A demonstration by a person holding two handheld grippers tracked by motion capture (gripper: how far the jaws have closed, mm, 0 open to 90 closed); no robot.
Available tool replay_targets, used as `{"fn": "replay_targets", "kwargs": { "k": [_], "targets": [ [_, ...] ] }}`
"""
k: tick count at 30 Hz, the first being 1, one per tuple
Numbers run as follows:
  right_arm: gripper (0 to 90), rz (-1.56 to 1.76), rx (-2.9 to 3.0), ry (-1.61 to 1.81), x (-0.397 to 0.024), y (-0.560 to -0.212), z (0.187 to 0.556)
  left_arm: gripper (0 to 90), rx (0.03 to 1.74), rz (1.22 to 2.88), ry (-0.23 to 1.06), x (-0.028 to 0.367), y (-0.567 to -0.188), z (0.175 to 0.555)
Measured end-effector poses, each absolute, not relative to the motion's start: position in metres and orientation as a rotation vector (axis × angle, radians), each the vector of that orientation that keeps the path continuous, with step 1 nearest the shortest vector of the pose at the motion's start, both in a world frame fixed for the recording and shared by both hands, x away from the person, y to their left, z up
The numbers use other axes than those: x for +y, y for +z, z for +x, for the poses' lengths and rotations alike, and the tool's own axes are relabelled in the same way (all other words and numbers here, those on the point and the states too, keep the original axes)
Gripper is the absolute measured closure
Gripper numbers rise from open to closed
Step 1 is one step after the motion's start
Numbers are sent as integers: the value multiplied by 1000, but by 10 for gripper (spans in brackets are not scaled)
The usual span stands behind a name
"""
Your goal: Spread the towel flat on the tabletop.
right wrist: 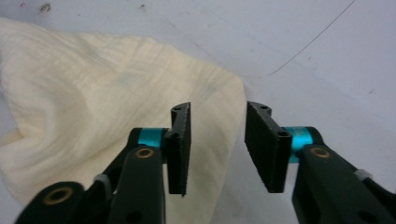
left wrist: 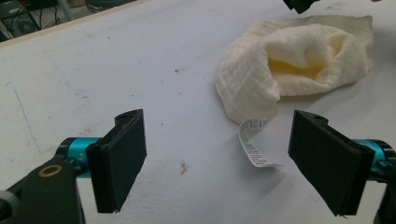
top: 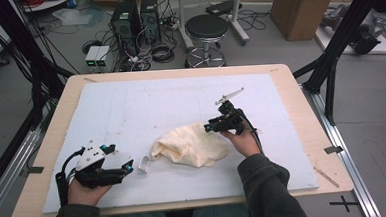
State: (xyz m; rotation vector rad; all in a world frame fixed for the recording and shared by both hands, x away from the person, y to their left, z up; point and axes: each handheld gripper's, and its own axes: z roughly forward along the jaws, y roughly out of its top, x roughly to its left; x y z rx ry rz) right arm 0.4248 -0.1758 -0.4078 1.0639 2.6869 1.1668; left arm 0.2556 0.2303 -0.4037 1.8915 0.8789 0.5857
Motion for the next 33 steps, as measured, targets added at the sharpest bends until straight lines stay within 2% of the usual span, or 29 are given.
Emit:
{"fn": "replay_targets", "kwargs": {
  "k": [2, 3, 5, 6, 7, 10, 15, 19, 29, 33],
  "targets": [
    [561, 1062, 2710, 1130, -170, -413, 427, 196, 875, 1896, 582, 230, -404, 256],
    [580, 1063, 2723, 1114, -167, -415, 428, 196, 881, 1892, 580, 229, -404, 256],
    [713, 1048, 2755, 1086, -162, -419, 428, 196, 882, 1891, 575, 228, -404, 258],
    [820, 1031, 2786, 1078, -159, -420, 428, 197, 878, 1898, 574, 228, -404, 259],
    [859, 997, 2807, 1075, -157, -420, 426, 197, 880, 1897, 573, 228, -404, 260],
    [867, 943, 2721, 1085, -159, -408, 420, 201, 880, 1890, 554, 225, -405, 263],
    [869, 959, 2582, 1089, -187, -386, 413, 214, 877, 1897, 537, 217, -402, 270],
    [867, 925, 2533, 1081, -204, -376, 404, 271, 855, 1908, 516, 211, -398, 278],
    [863, 861, 2655, 999, -199, -413, 383, 377, 861, 1894, 444, 196, -394, 314],
    [861, 855, 2655, 1016, -201, -416, 379, 385, 868, 1892, 394, 188, -392, 334]
  ]
}}
